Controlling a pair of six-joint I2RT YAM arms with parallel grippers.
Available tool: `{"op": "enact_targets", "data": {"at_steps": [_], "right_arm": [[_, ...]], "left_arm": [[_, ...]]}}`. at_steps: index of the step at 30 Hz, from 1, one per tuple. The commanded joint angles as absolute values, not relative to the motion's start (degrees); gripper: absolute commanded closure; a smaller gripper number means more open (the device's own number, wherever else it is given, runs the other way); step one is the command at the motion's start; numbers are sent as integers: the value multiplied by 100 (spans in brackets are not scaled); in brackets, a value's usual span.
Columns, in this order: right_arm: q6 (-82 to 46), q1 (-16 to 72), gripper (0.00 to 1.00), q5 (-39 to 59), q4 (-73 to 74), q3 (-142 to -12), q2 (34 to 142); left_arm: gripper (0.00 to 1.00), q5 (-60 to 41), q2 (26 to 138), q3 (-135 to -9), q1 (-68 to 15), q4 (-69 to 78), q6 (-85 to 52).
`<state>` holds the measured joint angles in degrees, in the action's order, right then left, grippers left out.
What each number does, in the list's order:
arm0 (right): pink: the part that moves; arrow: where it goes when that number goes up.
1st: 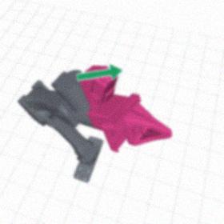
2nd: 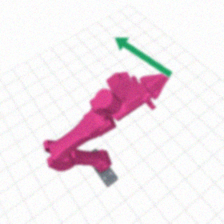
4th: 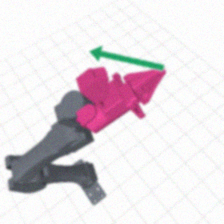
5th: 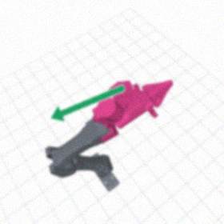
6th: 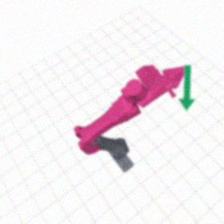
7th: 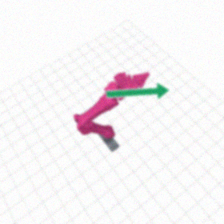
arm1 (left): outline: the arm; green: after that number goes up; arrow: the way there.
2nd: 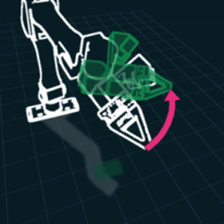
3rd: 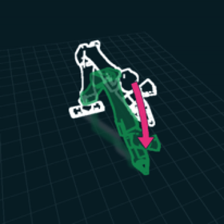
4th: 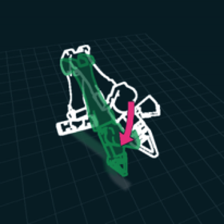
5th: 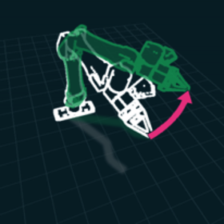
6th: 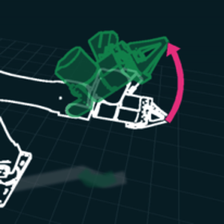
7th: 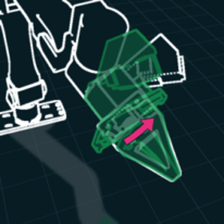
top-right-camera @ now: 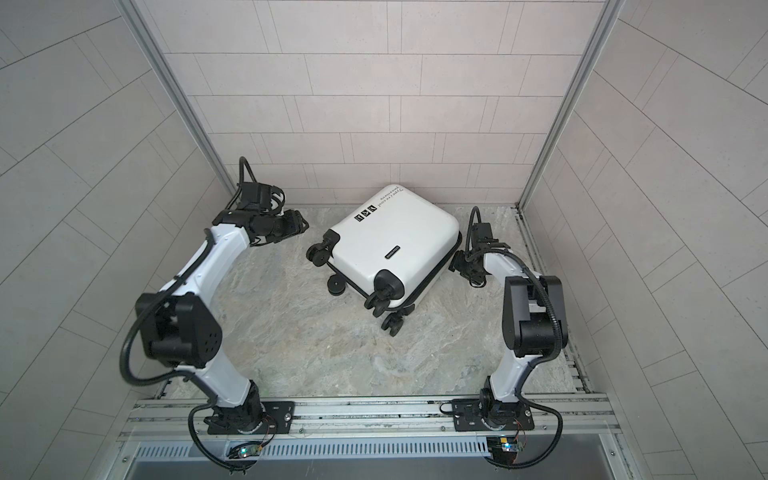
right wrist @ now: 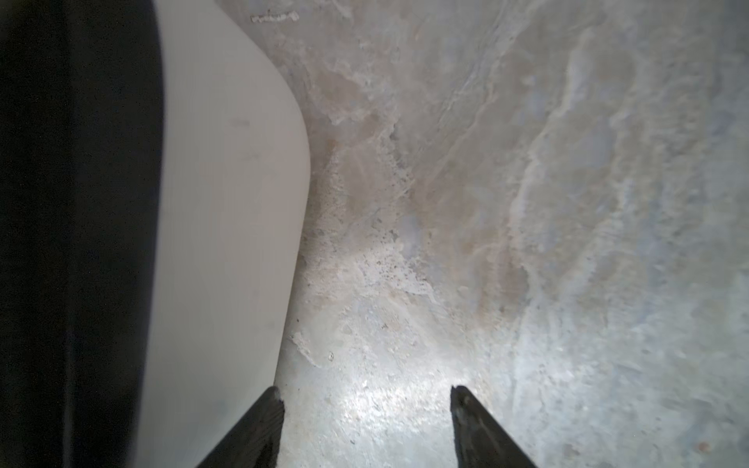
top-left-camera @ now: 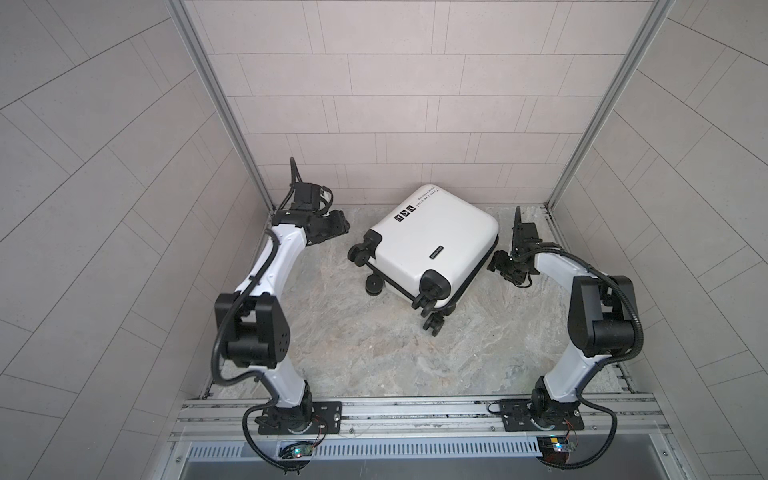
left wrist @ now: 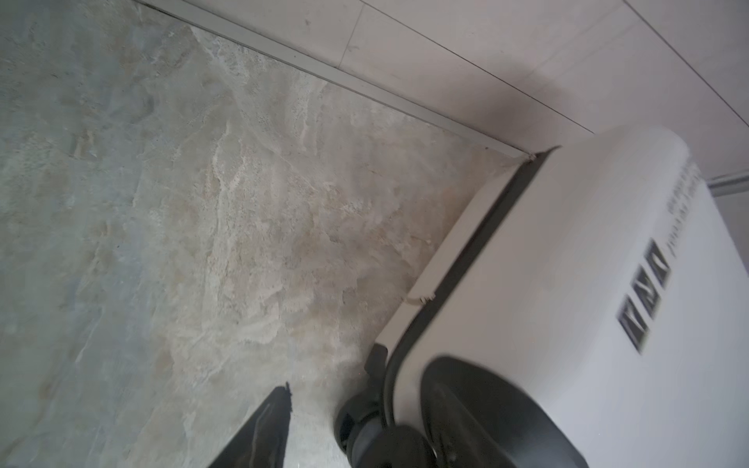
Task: Pack the luggage
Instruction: 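Grip the suitcase sides with both grippers and tip it upright onto its wheels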
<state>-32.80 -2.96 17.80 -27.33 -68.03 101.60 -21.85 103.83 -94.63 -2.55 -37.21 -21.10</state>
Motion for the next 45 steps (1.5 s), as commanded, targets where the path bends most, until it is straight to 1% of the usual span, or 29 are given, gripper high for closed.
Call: {"op": "enact_targets", "data": {"at_steps": [1, 4, 5, 11, 14, 19, 22, 25, 31, 35, 39, 45], "right_arm": [[-3347, -284, 32, 1893, -2836, -7167, 10372], [-3388, -219, 33, 2024, -2868, -7552, 10662], [-3393, -167, 33, 2070, -2900, -7708, 10784], [-3253, 324, 33, 2224, -3389, -8978, 11628], [-3243, 572, 33, 2263, -3611, -9644, 12062], [-3276, 908, 33, 2263, -4036, -10822, 12769], [-3279, 1033, 32, 2268, -4250, -11326, 13056], [-3261, 1084, 31, 2228, -4405, -11587, 13175], [-3168, 899, 27, 1993, -4491, -11339, 12714], [-3042, 749, 27, 1663, -4509, -10873, 12077], [-2955, 652, 28, 1114, -4468, -10227, 11321], [-2830, 619, 28, 718, -4257, -9117, 10224]], "left_arm": [[42, -2967, 11273, -10366, -219, -4427, -1849], [44, -3526, 11899, -10871, -263, -4797, -1723], [44, -3561, 11990, -10915, -287, -4873, -1678], [46, -4128, 11835, -10491, -403, -4864, -1508], [47, -4271, 11415, -9925, -439, -4700, -1514], [49, -4324, 10502, -8444, -470, -3972, -1882], [49, -4225, 10069, -7725, -576, -3576, -2055], [49, -4131, 9833, -7326, -737, -3478, -2059], [49, -4043, 9477, -7004, -746, -3211, -2189], [47, -3729, 9073, -6961, -721, -3232, -2224], [45, -3212, 8432, -6803, -721, -3288, -2194], [43, -2615, 7321, -6326, -719, -3454, -2087]]}}
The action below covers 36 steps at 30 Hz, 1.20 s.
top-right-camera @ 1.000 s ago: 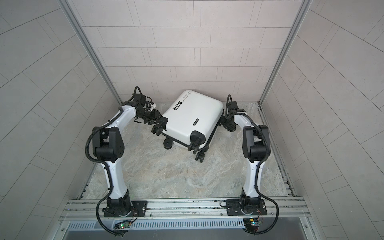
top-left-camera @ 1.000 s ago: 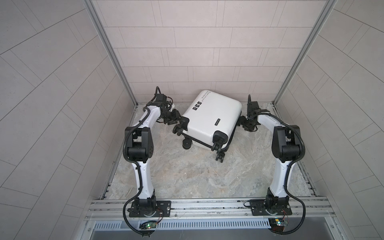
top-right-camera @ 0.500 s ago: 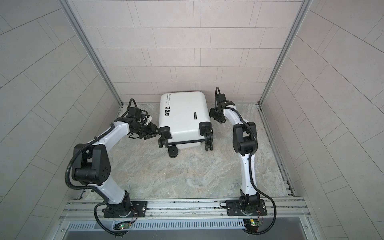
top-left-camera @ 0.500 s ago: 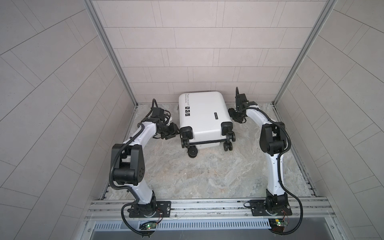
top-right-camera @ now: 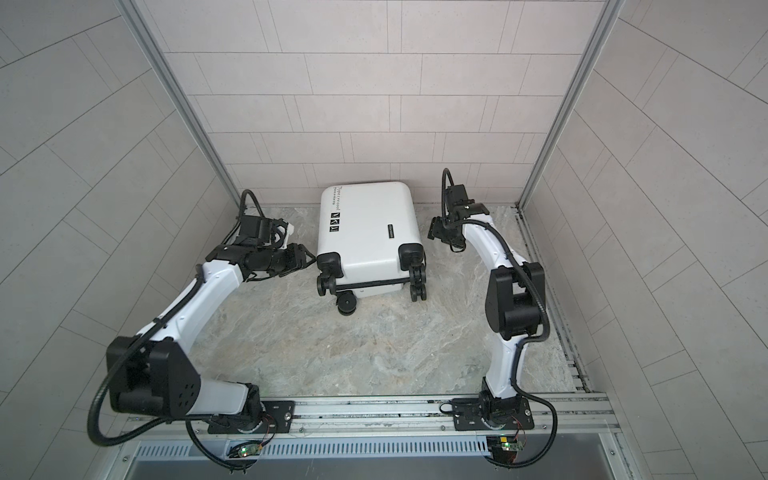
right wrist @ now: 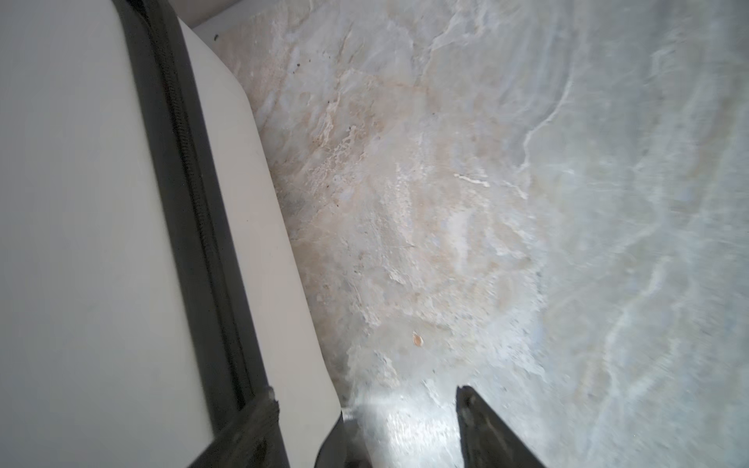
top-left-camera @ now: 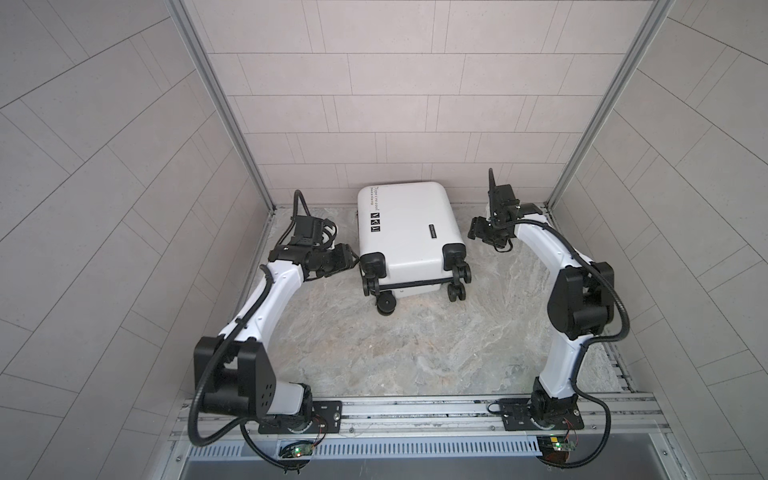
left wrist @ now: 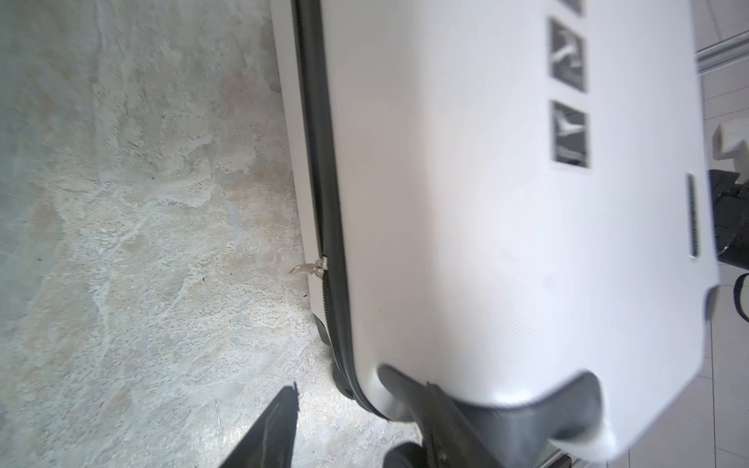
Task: Pack the luggage
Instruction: 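Grip the suitcase sides with both grippers and tip it upright onto its wheels, then reach the right gripper to the wheel housing nearest it while the left gripper hovers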
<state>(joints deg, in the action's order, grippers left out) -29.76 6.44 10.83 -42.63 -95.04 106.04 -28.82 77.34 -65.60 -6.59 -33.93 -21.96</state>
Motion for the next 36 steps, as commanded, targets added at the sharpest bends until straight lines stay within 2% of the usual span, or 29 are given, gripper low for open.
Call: {"op": "enact_targets", "data": {"at_steps": [1, 8, 17, 23, 32, 35, 36], "right_arm": [[-2807, 623, 28, 695, -4210, -8928, 10026], [-2672, 713, 23, 684, -3885, -7555, 8426], [-2004, 1847, 18, 666, -4076, -6976, 7197], [-1846, 2845, 14, 94, -4315, -7074, 7358], [-2007, 3117, 14, -137, -4508, -7393, 8211], [-1954, 3180, 18, -110, -4515, -7466, 8387], [-1945, 3196, 23, -130, -4513, -7494, 8429]], "left_arm": [[41, -2552, 7130, -6217, -719, -3450, -2102], [30, -2279, 5703, -5105, -720, -3126, -2532], [30, -2224, 4786, -3752, -717, -2521, -3135], [30, -2354, 4751, -3320, -718, -2065, -3507], [30, -2315, 5040, -2872, -696, -1063, -3927], [30, -2361, 5292, -2772, -686, -686, -4020], [30, -2386, 5372, -2753, -685, -554, -4027]]}}
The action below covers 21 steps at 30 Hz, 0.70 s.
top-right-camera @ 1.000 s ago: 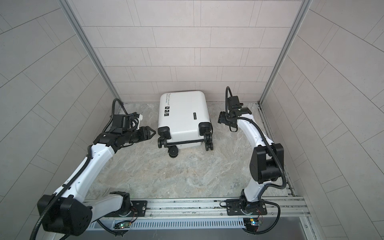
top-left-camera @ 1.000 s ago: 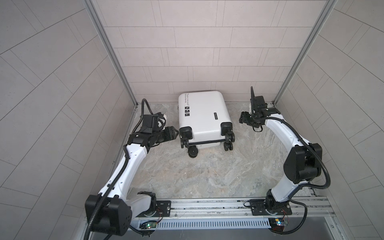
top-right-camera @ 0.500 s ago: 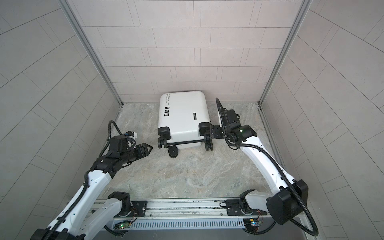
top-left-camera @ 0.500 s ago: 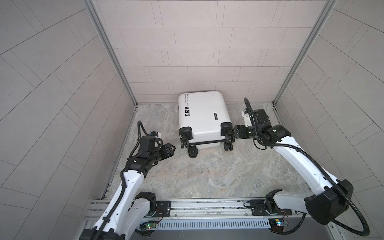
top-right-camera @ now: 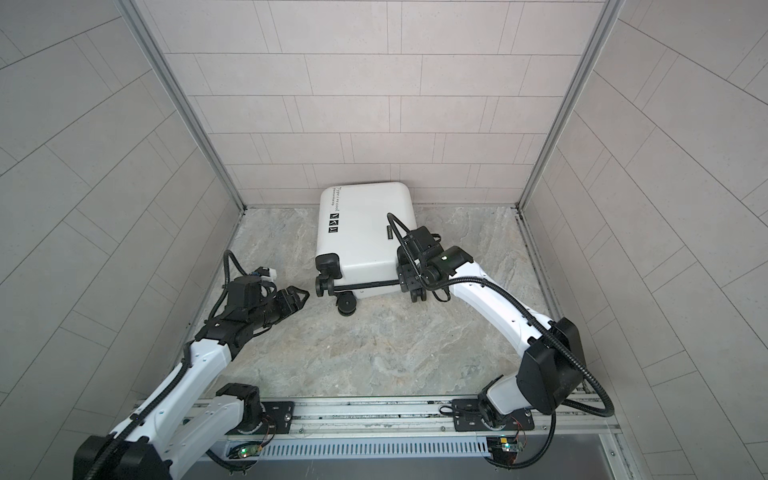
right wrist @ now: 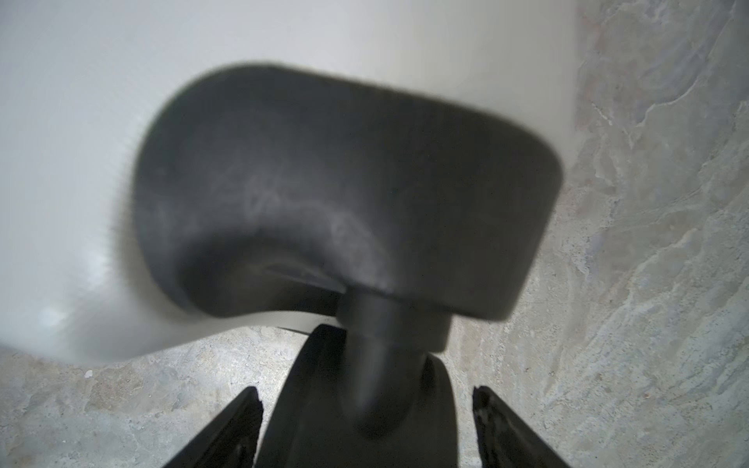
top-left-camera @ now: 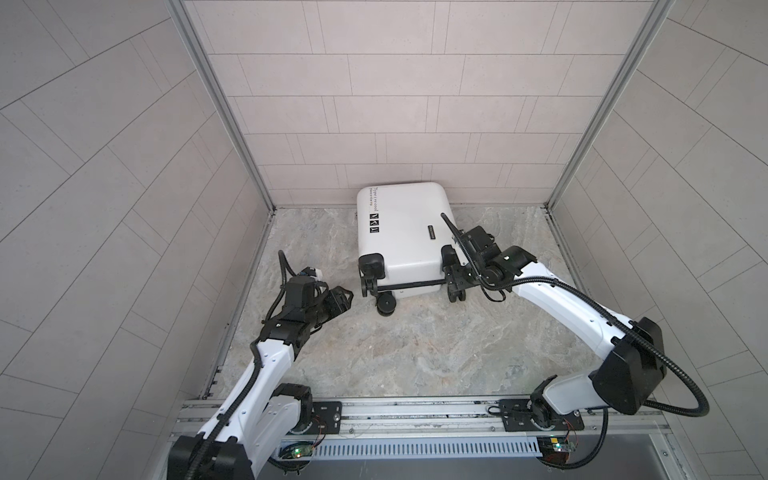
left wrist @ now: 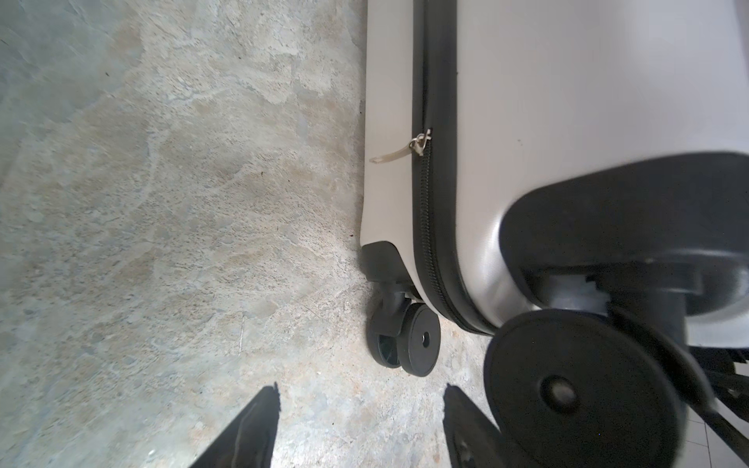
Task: Pack the luggage
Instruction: 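Reach the right gripper to the wheel housing nearest it while the left gripper hovers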
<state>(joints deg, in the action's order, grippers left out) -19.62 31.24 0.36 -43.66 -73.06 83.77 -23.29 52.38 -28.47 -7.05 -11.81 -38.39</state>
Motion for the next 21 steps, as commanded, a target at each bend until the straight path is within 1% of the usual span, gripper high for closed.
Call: {"op": "enact_targets", "data": {"at_steps": [1, 5, 6, 9, 11, 13, 16, 18, 21], "right_arm": [[-1942, 3198, 28, -149, -4517, -7525, 8445], [-1866, 3195, 55, -225, -4608, -7823, 8447], [-1818, 3195, 60, -272, -4642, -7938, 8446], [-1758, 3198, 71, -446, -4776, -8275, 8507], [-1678, 3174, 74, -548, -4821, -8458, 8558], [-1630, 3106, 75, -562, -4823, -8563, 8619], [-1596, 3036, 76, -536, -4814, -8622, 8765], [-1592, 2952, 77, -428, -4734, -8565, 8877], [-1630, 2742, 79, -236, -4654, -8538, 9044]], "left_arm": [[31, -2408, 5460, -2742, -680, -440, -4042], [33, -2490, 5725, -2722, -672, 28, -4013], [34, -2512, 5785, -2718, -671, 169, -3961], [35, -2500, 5870, -2716, -683, 404, -3781], [35, -2431, 5896, -2684, -684, 576, -3686], [36, -2392, 5954, -2672, -681, 700, -3626], [41, -2323, 6159, -2748, -679, 721, -3527], [43, -2279, 6356, -2801, -686, 755, -3466], [44, -2254, 6742, -2839, -686, 976, -3393]]}}
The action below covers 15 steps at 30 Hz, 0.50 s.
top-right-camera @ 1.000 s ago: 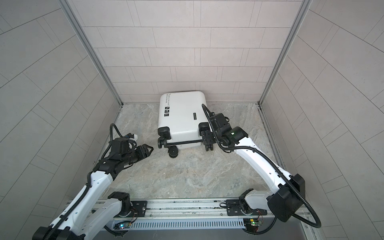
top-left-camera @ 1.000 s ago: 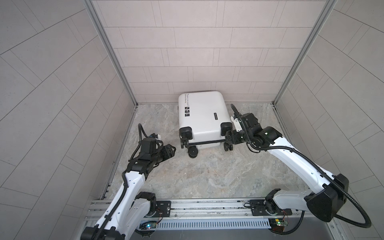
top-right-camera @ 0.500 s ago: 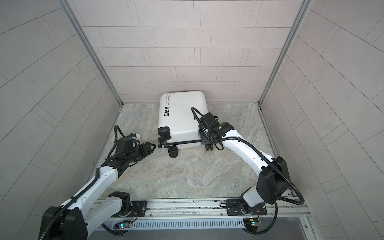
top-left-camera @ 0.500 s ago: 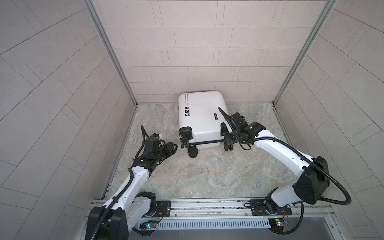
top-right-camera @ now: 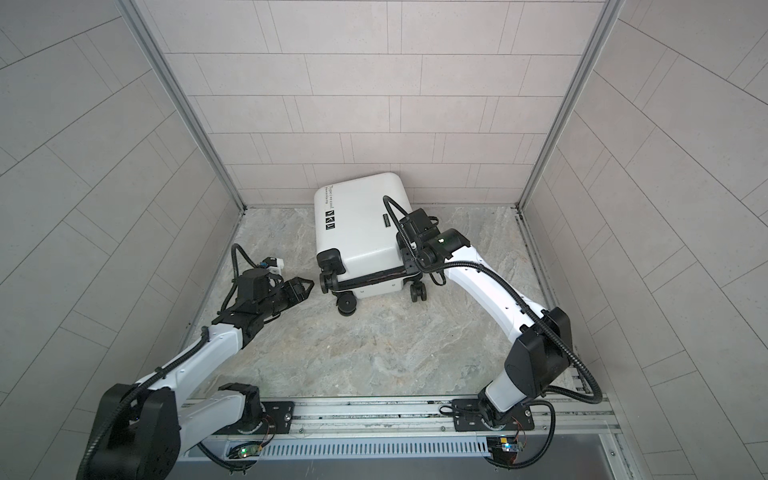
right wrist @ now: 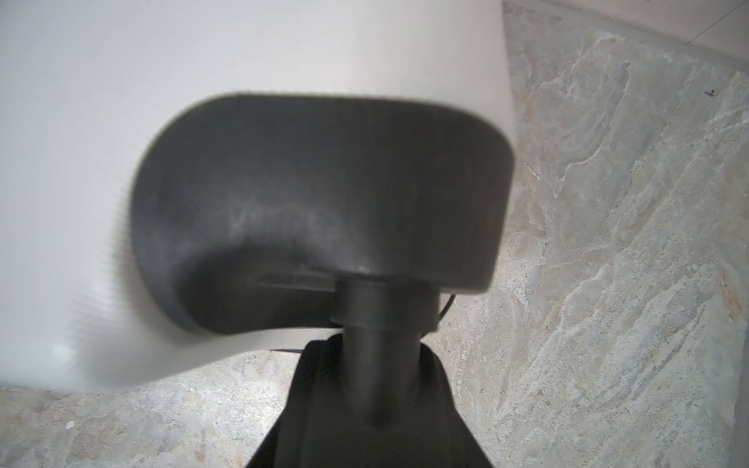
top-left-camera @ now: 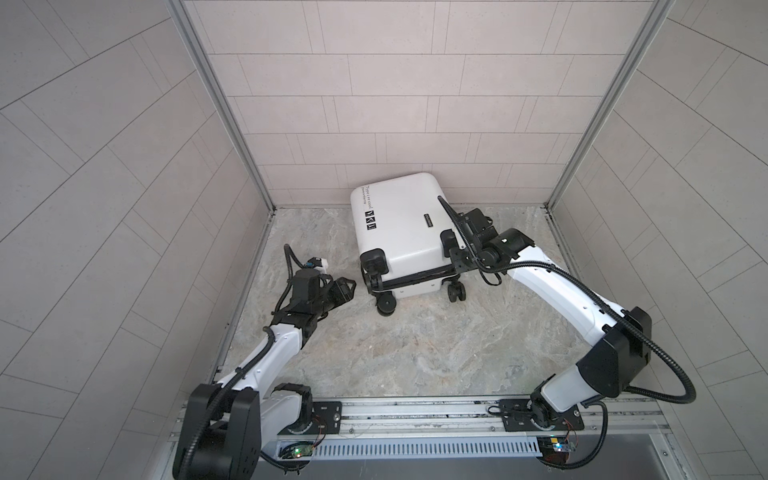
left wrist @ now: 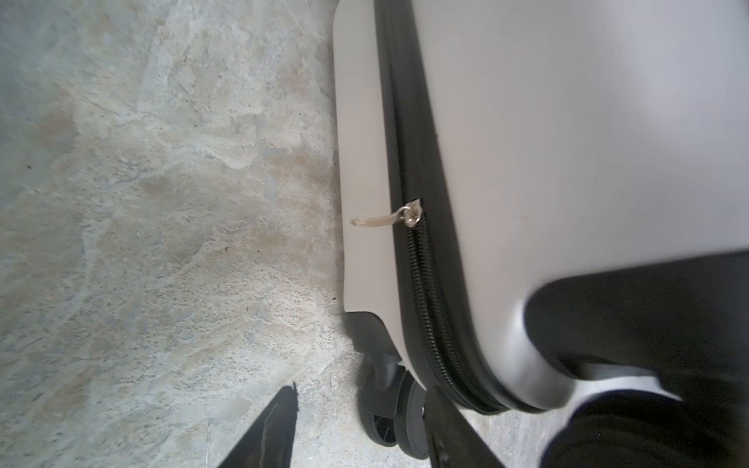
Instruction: Pack the luggage
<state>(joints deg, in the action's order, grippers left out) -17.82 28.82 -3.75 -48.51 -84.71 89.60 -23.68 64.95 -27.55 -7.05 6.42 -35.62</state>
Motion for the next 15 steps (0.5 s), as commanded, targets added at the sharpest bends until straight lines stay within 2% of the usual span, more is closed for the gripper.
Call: {"op": "enact_targets", "data": {"at_steps": [1, 6, 10, 13, 15], "right_arm": [[-1646, 2661, 79, -149, -4645, -8543, 9081], [-1729, 2181, 79, 450, -4522, -8450, 9167], [-1651, 2042, 72, 781, -4440, -8360, 9175], [-1552, 2029, 60, 929, -4438, -8311, 9163], [-1545, 2030, 46, 934, -4446, -8246, 9104]], "left_arm": [[45, -2289, 6875, -2847, -688, 1101, -3384], [50, -2261, 7536, -3002, -704, 1476, -3254], [54, -2393, 8078, -3221, -803, 1705, -3159], [55, -2449, 8341, -3337, -960, 1889, -3104], [56, -2407, 8438, -3420, -1092, 1933, -3068]]}}
